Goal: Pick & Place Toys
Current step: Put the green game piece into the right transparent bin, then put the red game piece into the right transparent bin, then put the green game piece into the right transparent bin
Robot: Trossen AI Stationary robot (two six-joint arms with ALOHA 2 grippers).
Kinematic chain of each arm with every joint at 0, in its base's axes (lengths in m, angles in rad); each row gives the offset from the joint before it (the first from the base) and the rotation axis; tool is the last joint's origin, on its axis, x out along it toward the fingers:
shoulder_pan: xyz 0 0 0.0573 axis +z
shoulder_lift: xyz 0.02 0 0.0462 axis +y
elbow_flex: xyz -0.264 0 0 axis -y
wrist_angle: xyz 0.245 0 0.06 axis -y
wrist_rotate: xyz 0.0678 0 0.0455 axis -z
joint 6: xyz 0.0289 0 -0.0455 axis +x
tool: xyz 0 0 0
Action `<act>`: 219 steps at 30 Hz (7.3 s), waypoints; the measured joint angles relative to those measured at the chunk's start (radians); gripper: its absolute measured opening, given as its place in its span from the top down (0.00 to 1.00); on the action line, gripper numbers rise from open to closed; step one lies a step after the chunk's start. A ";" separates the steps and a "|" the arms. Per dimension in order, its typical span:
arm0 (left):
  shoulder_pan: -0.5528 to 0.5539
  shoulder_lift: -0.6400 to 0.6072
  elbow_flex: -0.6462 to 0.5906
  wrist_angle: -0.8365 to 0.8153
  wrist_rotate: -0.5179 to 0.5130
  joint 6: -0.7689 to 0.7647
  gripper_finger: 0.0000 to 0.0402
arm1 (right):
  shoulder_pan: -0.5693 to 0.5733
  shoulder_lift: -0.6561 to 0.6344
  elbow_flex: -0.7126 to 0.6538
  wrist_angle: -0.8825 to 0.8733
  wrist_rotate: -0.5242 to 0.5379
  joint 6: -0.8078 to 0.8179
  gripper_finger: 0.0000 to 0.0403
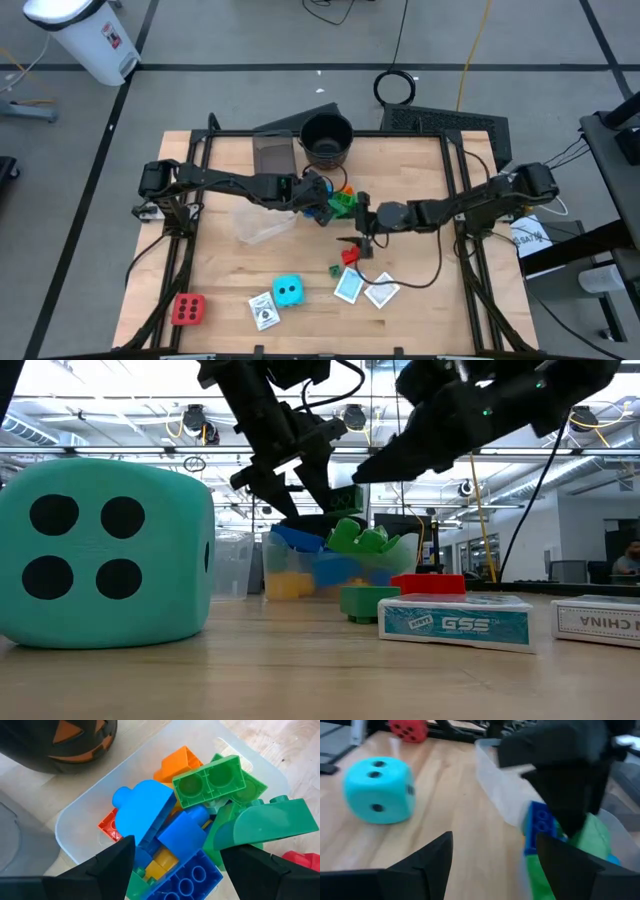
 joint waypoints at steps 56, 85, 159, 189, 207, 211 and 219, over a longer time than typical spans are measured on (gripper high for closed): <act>-0.458 -0.514 -0.697 0.481 -0.299 -0.066 0.32 | 0.157 0.053 0.001 -0.348 0.024 0.077 0.37; -0.399 -0.505 -0.727 0.538 -0.325 -0.024 0.32 | 0.114 0.153 -0.001 -0.264 -0.072 0.045 0.65; -0.368 -0.465 -0.726 0.935 -0.160 0.125 0.32 | 0.153 0.041 0.006 0.066 -0.185 0.041 0.31; -0.369 -0.453 -0.726 0.913 -0.166 0.115 0.32 | 0.101 0.377 0.180 -0.167 -0.239 0.037 0.54; -0.369 -0.454 -0.726 0.914 -0.168 0.097 0.32 | 0.101 0.345 0.177 -0.179 -0.230 -0.037 0.72; -0.369 -0.454 -0.726 0.915 -0.169 0.096 0.32 | 0.101 0.273 0.178 -0.192 -0.222 -0.039 0.72; -0.364 -0.454 -0.726 0.915 -0.188 0.088 0.32 | 0.087 0.105 0.179 -0.182 0.004 -0.147 0.71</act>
